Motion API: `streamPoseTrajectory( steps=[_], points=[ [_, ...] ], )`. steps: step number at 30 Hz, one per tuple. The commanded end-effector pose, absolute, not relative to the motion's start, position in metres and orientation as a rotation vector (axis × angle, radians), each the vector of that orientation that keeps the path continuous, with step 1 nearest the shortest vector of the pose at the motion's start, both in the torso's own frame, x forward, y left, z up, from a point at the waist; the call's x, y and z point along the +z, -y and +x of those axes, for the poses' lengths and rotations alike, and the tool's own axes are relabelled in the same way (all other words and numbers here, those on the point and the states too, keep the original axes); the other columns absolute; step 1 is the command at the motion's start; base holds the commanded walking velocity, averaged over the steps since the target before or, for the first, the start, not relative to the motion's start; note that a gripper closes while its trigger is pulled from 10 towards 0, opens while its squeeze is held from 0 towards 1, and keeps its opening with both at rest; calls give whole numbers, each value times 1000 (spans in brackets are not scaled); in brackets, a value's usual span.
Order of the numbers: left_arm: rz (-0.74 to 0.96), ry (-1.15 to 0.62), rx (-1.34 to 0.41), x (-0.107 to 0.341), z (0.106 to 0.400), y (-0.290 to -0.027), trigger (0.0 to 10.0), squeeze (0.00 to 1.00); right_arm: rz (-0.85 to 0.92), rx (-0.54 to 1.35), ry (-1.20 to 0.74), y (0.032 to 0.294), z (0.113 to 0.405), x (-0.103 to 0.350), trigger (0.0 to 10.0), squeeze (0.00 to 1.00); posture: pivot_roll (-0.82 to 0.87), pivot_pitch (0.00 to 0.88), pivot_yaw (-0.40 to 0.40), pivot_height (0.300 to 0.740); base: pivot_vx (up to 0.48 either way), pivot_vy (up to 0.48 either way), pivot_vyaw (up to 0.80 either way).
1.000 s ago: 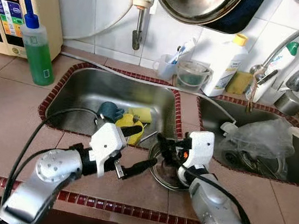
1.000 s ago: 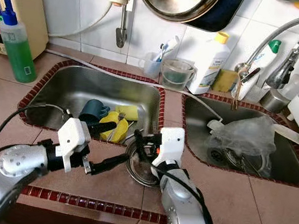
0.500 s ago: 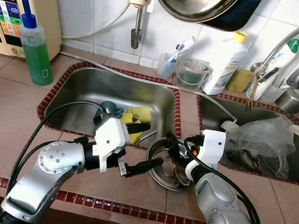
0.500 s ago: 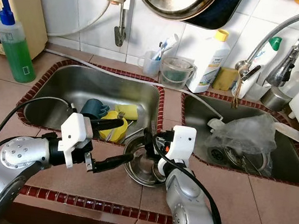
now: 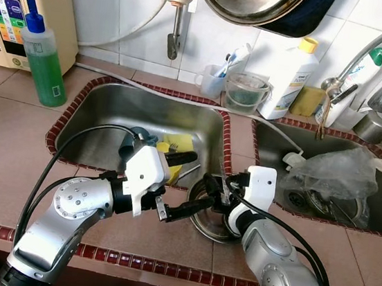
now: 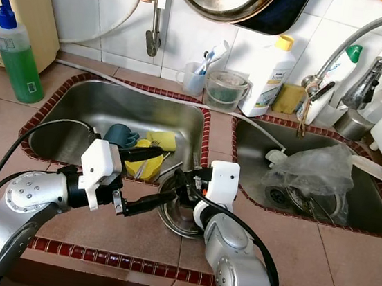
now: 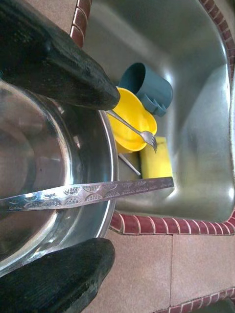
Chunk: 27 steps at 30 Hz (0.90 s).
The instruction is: Kitchen organization
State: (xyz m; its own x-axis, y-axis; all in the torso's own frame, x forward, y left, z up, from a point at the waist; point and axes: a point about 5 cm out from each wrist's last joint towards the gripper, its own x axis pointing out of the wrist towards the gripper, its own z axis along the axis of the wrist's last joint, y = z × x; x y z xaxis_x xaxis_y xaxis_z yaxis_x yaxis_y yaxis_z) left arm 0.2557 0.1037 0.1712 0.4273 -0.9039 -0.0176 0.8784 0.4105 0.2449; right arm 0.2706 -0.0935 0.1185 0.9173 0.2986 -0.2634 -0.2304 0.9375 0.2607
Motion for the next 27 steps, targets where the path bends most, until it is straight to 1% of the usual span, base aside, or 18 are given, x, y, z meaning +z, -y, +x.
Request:
streamPoseTrajectory(
  steps=[1,2,4,5,6,7,9,10,11,27],
  points=[
    [239,131,-1126,174,257,-104,10000,0,245,280,-302,90,270,124,10000,0,77,39,-103,740,0,0,0],
    [240,132,-1123,174,258,-104,10000,0,246,281,-315,89,269,122,9451,0,77,42,-105,740,0,0,0],
    [241,132,-1120,175,258,-105,10000,0,252,284,-328,89,267,120,9412,0,76,43,-106,740,0,0,0],
    [241,133,-1117,175,259,-105,10000,0,256,287,-333,88,266,120,8235,0,76,46,-107,740,0,0,0],
    [240,133,-1116,175,259,-105,10000,0,254,287,-335,88,266,120,8510,0,76,46,-107,740,0,0,0],
    [239,134,-1114,175,259,-105,10000,0,251,294,-328,87,266,121,9059,0,76,46,-107,740,0,0,0],
    [239,134,-1113,175,259,-105,10000,0,250,300,-322,86,266,122,9059,0,76,48,-108,740,0,0,0],
    [238,135,-1111,175,258,-105,10000,0,245,302,-312,86,267,124,9725,0,76,48,-108,740,0,0,0],
    [237,135,-1111,175,259,-105,10000,0,244,304,-309,85,267,125,10000,0,76,48,-108,740,0,0,0],
    [234,140,-1096,175,260,-105,10000,0,216,349,-273,83,263,138,10000,0,69,53,-121,740,0,0,0]
  ],
)
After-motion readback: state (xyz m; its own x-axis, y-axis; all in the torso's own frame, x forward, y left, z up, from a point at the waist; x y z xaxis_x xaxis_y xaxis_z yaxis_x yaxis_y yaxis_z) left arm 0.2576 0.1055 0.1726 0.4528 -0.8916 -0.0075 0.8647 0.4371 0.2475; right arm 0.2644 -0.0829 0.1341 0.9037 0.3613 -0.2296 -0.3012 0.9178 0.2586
